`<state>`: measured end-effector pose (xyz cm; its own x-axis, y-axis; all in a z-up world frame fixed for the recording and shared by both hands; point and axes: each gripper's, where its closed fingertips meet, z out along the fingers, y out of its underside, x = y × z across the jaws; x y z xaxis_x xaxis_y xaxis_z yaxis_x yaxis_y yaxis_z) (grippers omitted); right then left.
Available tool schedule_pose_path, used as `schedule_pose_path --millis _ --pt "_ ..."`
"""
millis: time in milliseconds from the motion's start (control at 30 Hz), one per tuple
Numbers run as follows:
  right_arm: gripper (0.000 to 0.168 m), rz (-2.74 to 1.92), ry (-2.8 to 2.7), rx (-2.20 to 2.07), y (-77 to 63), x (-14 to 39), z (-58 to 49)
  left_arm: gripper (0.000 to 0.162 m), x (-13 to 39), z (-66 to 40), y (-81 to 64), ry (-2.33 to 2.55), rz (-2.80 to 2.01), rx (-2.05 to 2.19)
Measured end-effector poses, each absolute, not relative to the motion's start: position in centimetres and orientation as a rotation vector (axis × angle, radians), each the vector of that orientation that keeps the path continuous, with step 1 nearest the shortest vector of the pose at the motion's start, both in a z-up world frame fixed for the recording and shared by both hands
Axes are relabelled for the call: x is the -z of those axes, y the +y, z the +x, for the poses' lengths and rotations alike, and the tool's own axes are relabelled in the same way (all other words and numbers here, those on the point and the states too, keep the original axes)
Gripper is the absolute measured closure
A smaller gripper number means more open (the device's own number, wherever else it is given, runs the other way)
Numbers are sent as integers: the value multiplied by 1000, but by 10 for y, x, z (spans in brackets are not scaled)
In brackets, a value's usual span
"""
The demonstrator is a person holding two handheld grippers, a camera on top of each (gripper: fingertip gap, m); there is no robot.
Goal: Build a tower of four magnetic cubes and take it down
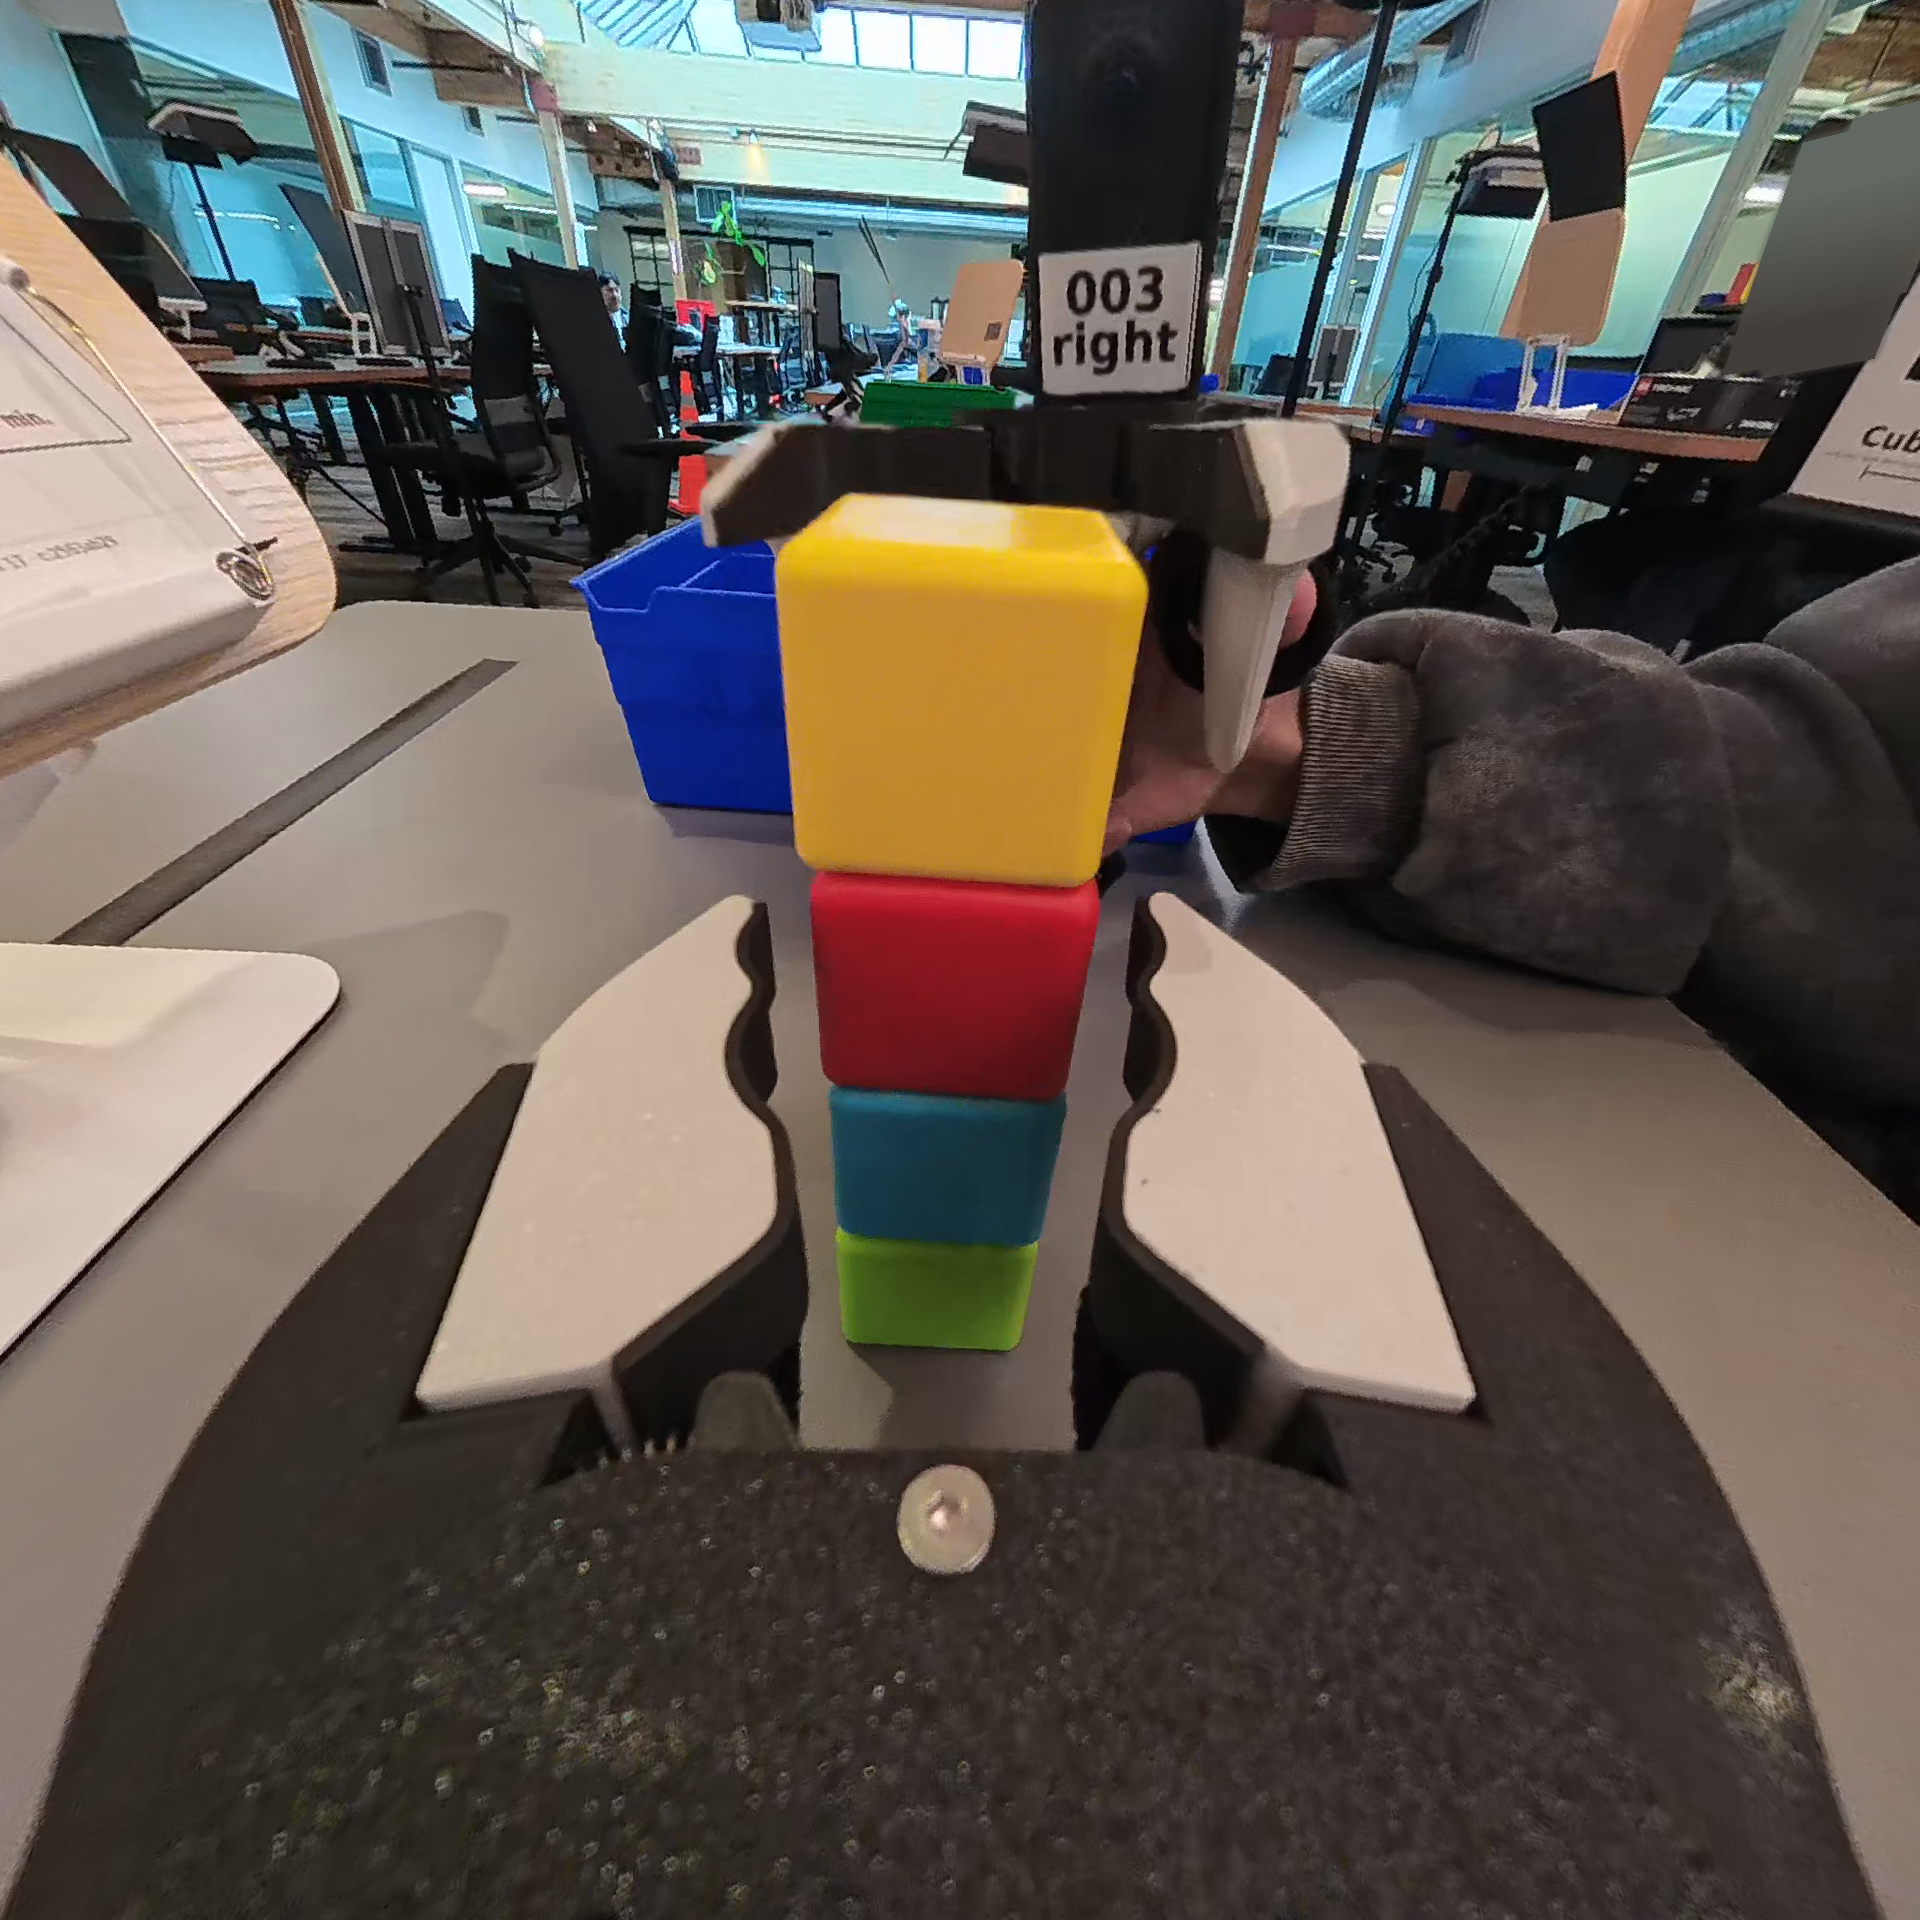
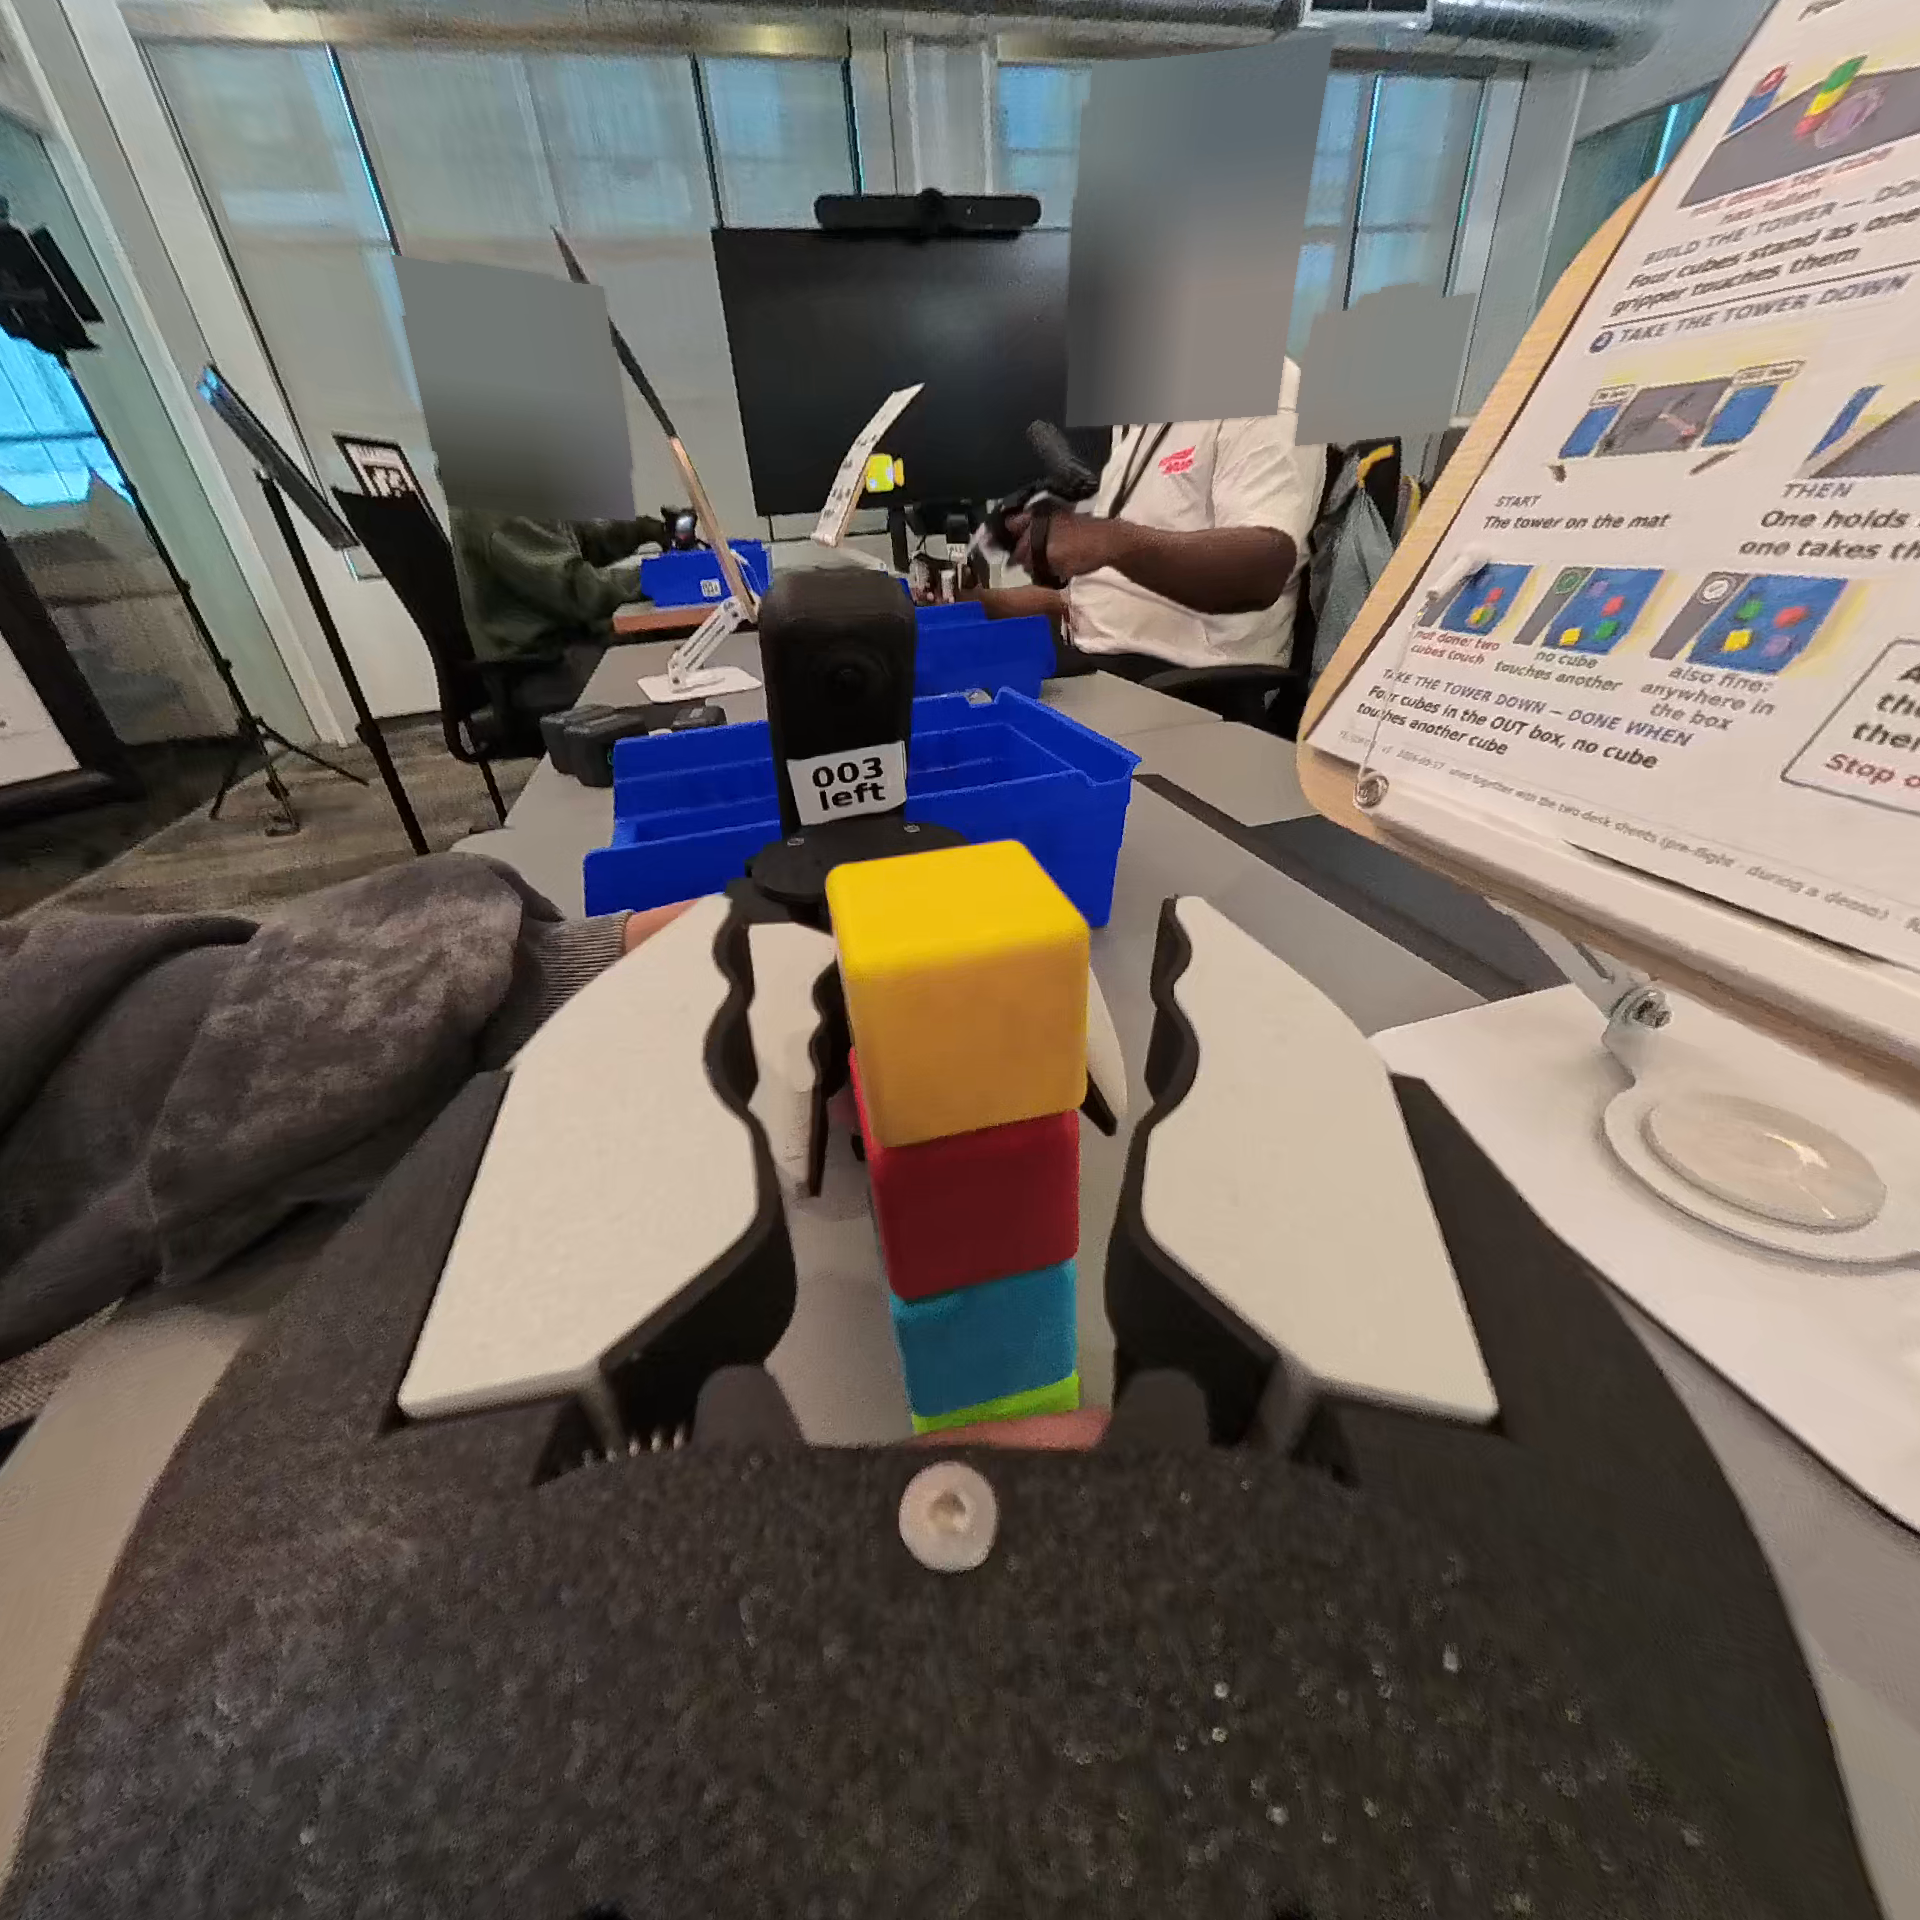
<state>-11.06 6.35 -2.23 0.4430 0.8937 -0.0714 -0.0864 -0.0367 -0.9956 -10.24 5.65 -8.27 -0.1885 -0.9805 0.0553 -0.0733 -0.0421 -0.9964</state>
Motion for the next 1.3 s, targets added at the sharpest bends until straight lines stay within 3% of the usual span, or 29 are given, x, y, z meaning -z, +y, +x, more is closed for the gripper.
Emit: schedule_pose_path --millis 167,433,533,700,833,1067,1300 --pt "96 -1425 -798 -904 64 40 -109 113 80 -103 60 1357 -1195 1359" --pt "107 -1436 -856 -942 66 47 -122 113 82 -104 59 1402 -1199 1320" --pt "118 -1433 -856 -932 69 47 -120 113 83 -104 58 1418 -1208 1305" --pt "119 -1420 -843 -969 71 44 -120 113 83 -104 58 1424 -1218 1295" --pt "119 -1260 -704 -1086 71 4 -108 113 84 -103 57 1436 -1228 1275" --pt "119 -1213 -664 -927 31 -79 -94 113 83 -103 57 1432 -1225 1281" --pt "119 -1561 -515 -286 -10 -141 -1 113 83 -102 57 1432 -1233 1271"
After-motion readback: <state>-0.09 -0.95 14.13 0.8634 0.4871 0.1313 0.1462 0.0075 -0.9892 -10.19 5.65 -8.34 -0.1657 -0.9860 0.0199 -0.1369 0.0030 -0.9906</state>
